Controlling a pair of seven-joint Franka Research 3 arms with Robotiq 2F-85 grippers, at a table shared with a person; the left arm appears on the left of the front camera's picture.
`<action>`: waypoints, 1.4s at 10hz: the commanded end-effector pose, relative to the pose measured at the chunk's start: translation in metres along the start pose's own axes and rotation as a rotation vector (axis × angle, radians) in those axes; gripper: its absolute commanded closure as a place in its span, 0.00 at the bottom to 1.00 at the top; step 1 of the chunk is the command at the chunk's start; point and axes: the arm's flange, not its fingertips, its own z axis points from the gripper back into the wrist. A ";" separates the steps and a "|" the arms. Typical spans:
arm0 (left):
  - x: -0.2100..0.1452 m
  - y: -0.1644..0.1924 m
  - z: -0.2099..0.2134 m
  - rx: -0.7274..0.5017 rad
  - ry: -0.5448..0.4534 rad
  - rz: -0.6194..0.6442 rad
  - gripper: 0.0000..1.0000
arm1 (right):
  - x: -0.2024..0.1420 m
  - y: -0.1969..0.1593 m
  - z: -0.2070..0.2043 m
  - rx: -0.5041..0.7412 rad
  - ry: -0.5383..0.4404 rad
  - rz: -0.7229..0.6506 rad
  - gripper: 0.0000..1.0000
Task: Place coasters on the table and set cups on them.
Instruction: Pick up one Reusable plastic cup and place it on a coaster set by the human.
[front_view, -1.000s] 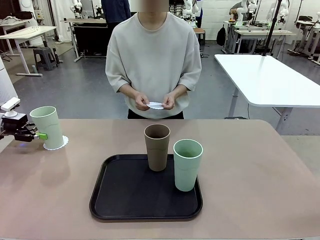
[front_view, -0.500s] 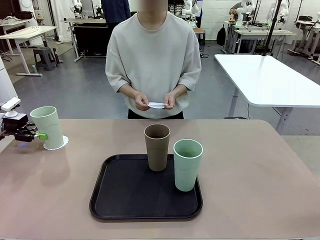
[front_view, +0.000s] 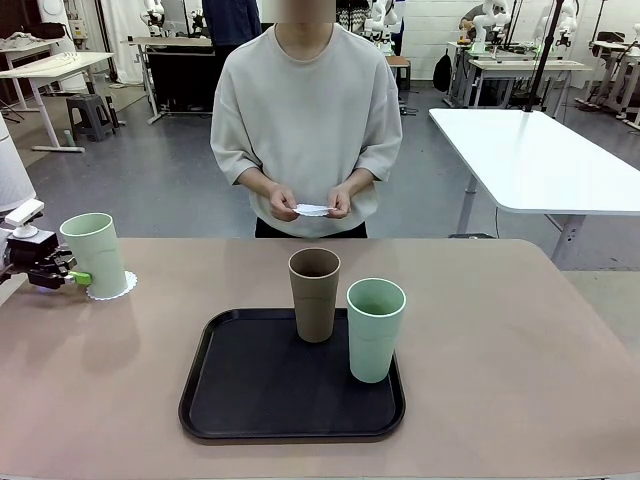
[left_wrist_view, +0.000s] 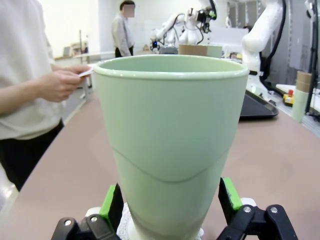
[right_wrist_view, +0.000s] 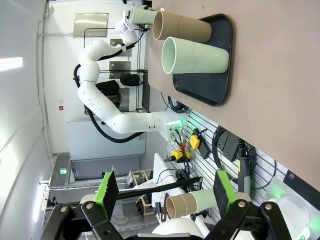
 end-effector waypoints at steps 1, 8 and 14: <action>0.005 0.003 0.007 -0.029 0.009 0.001 0.00 | 0.000 0.000 0.001 0.012 -0.004 0.006 0.00; 0.010 0.001 0.021 -0.030 0.065 0.004 0.00 | 0.000 0.000 0.001 0.012 -0.004 0.006 0.00; 0.055 -0.019 0.054 0.036 0.339 0.006 0.00 | 0.000 0.000 0.001 0.012 -0.004 0.006 0.00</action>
